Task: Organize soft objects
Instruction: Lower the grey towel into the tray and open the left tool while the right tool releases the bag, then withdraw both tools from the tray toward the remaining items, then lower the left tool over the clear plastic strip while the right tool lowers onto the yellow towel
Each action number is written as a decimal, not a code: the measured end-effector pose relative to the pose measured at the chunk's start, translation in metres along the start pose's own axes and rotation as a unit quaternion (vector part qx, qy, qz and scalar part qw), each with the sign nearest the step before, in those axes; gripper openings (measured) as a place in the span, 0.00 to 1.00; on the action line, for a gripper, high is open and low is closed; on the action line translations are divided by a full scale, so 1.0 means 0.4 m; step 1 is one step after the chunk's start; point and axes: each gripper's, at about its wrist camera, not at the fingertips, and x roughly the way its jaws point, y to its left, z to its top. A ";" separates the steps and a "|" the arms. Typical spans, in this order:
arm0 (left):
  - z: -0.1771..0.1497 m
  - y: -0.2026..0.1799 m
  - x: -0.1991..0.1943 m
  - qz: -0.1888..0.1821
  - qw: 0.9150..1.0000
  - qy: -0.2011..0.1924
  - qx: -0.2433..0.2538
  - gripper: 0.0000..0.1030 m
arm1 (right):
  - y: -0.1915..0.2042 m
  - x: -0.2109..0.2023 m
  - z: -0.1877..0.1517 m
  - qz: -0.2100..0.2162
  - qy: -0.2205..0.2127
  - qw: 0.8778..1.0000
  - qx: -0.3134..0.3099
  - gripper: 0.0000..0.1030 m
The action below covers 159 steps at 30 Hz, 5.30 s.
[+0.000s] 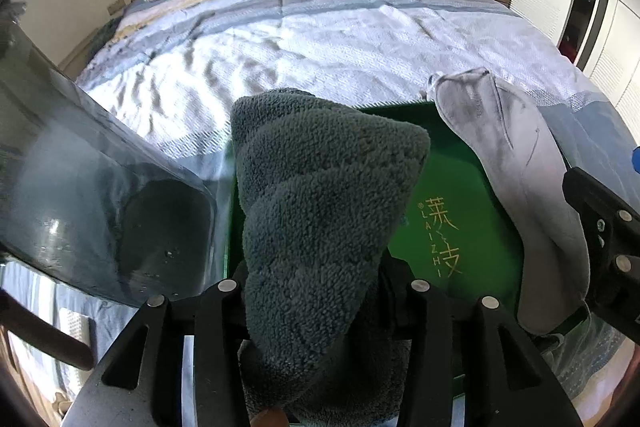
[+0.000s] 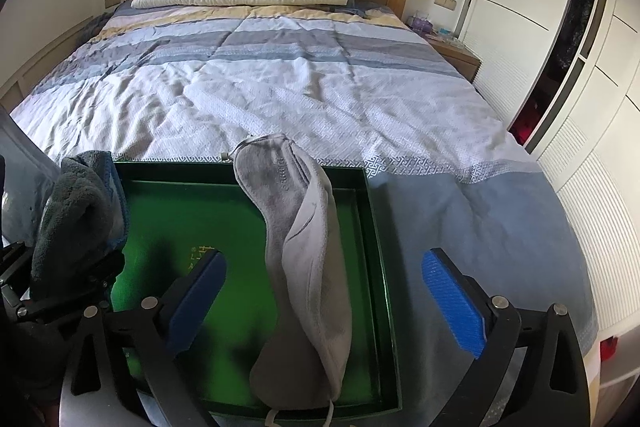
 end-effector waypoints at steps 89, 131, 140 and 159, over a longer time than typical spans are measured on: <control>-0.245 0.162 -0.594 -0.105 0.988 -0.112 0.001 0.98 | 0.123 -0.632 -0.198 -0.034 -0.078 0.996 0.001 1.00; -0.431 0.923 -0.430 -0.030 0.998 -0.043 -0.016 0.99 | 0.966 -0.638 -0.520 0.214 0.069 0.970 -0.090 1.00; -0.357 0.950 -0.170 -0.054 0.998 0.031 -0.021 0.98 | 1.030 -0.491 -0.525 0.209 0.105 0.971 -0.041 1.00; -0.367 0.943 0.102 -0.043 0.993 0.105 -0.015 0.99 | 1.221 -0.316 -0.582 0.172 0.135 0.974 -0.057 0.97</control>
